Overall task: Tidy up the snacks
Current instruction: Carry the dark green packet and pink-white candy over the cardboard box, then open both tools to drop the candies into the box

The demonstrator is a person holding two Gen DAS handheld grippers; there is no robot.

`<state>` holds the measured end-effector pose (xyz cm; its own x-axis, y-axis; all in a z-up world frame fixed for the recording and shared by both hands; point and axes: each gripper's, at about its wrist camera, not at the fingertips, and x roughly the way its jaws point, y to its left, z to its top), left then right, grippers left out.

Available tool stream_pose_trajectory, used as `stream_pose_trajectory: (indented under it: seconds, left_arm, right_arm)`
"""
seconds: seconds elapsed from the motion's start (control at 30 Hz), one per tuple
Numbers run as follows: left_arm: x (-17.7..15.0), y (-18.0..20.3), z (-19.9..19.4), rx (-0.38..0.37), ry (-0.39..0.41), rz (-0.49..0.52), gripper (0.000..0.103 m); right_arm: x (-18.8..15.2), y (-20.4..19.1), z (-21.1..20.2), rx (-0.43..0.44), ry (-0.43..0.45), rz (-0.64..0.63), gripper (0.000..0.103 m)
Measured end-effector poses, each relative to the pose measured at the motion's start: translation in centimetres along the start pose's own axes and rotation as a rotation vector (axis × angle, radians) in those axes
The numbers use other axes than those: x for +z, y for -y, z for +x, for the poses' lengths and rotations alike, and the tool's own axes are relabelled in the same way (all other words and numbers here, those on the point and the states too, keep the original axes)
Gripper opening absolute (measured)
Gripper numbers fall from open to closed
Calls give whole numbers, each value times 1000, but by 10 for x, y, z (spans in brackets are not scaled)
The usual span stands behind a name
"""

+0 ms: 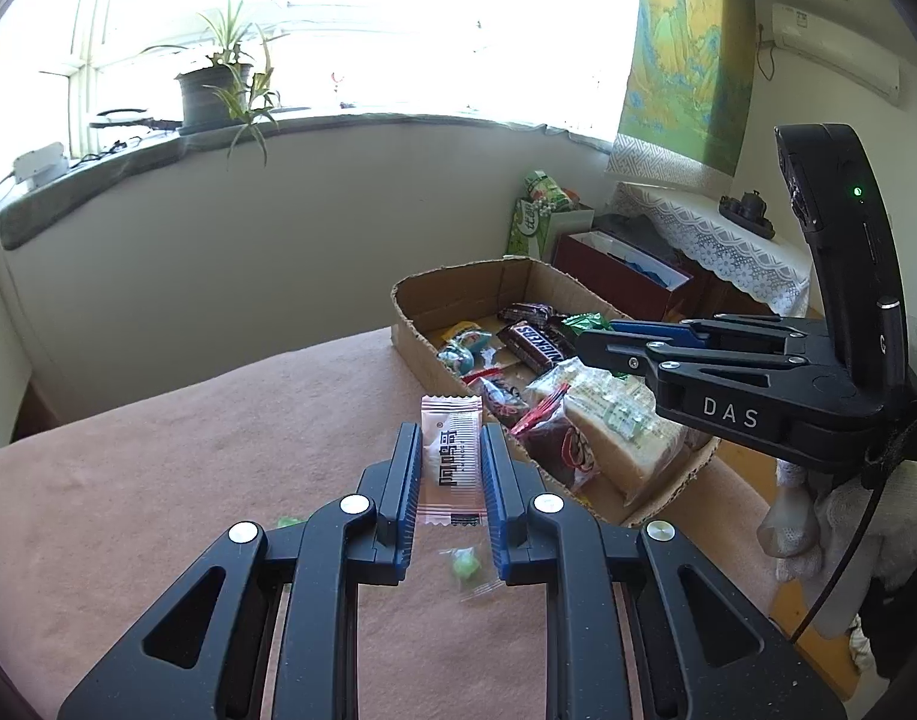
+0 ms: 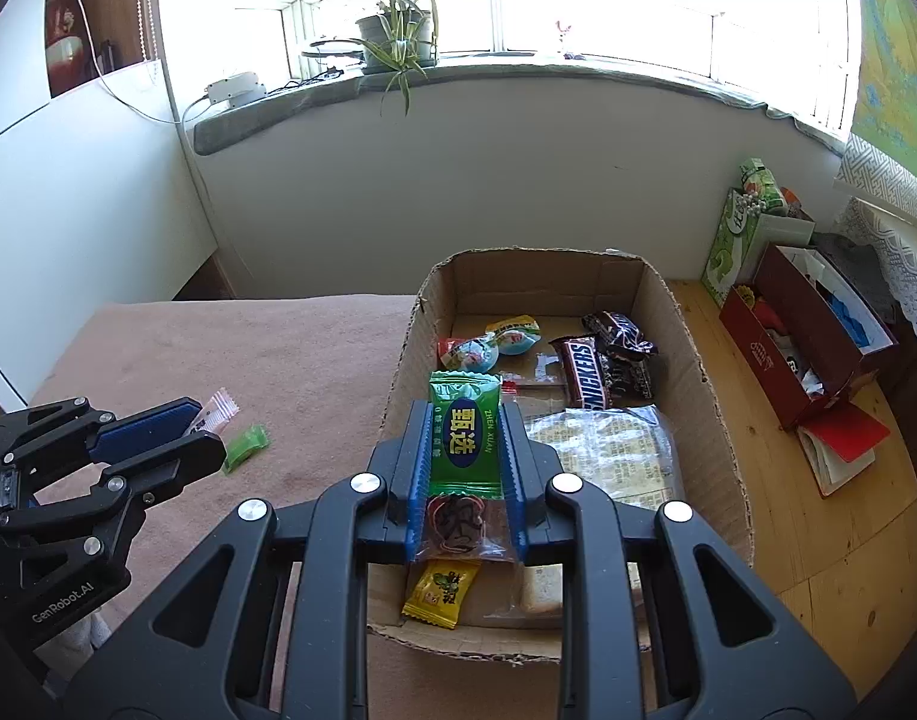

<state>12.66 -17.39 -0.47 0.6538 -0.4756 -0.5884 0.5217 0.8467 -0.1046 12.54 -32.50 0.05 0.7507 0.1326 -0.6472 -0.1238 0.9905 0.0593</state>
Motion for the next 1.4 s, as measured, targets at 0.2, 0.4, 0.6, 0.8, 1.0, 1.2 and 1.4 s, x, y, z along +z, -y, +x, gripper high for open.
stream_pose_trajectory:
  seconds: [0.2,0.4,0.6,0.8,1.0,1.2,1.4]
  left_arm:
    - [17,18,18,-29,5,23,18]
    - [32,37,34,-52,9,43,18]
    - [36,49,51,-75,-9,56,18]
    - [38,56,58,-87,-18,57,18]
    - [39,59,59,-90,-20,60,18]
    - [39,61,62,-90,-25,62,19]
    - [39,64,61,-86,-22,64,29]
  right_arm:
    - [12,22,8,-28,-5,11,22]
    - [22,47,19,-34,-15,43,22]
    - [27,70,33,-31,-39,87,22]
    - [30,81,44,-35,-53,102,22]
    - [30,81,51,-25,-61,105,23]
    - [30,81,53,-28,-63,107,23]
    - [29,82,52,-41,-64,109,27]
